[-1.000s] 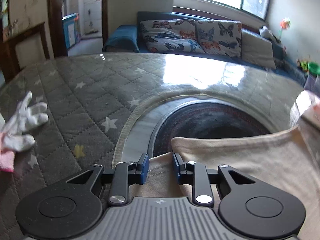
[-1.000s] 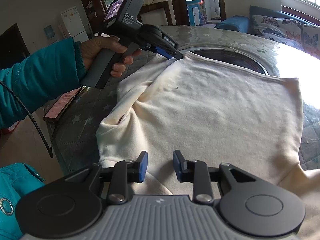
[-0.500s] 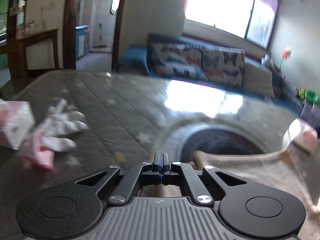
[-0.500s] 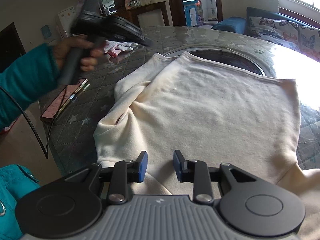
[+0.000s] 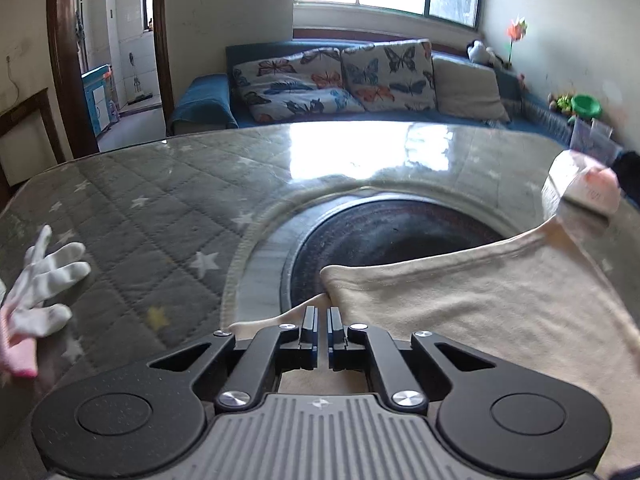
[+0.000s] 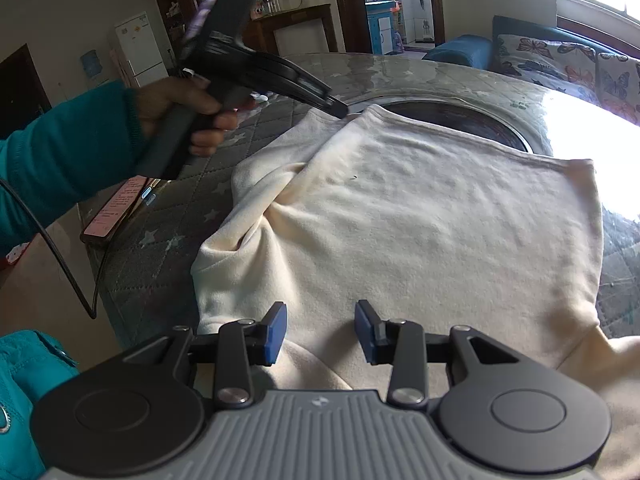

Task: Fold clothes

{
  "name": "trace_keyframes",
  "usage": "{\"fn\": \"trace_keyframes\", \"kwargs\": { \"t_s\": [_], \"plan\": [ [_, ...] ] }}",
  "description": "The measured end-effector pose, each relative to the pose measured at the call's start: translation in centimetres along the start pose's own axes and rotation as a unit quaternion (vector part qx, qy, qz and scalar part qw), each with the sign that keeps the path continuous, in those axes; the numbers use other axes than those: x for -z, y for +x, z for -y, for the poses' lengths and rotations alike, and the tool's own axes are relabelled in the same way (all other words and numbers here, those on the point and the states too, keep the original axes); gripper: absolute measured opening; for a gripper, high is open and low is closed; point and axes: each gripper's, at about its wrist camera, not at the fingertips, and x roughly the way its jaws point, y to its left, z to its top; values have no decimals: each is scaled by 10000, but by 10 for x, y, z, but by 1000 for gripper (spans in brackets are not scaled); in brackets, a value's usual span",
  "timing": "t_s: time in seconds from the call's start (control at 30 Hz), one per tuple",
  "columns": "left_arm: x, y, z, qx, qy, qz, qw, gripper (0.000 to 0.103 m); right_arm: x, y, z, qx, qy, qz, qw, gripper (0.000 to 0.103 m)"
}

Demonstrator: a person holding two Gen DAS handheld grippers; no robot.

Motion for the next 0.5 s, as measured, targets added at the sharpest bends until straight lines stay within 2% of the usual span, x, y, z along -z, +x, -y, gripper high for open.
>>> {"fn": "trace_keyframes", "kwargs": {
  "t_s": [0.07,0.23,0.37,0.5],
  "plan": [
    [0,7,3,-106,116,-10,9999,8,0,0,1,-16,17,5,10000,38],
    [1,15,4,-107,160,-11,9998,28,0,-1,2,-54,59,19,10000,38],
    [1,18,9,-190,319,69,9993,27,1,-2,4,-84,92,31,9999,38],
    [3,17,9,-247,434,143,9986,8,1,-2,5,-108,114,50,9999,38]
  ]
}}
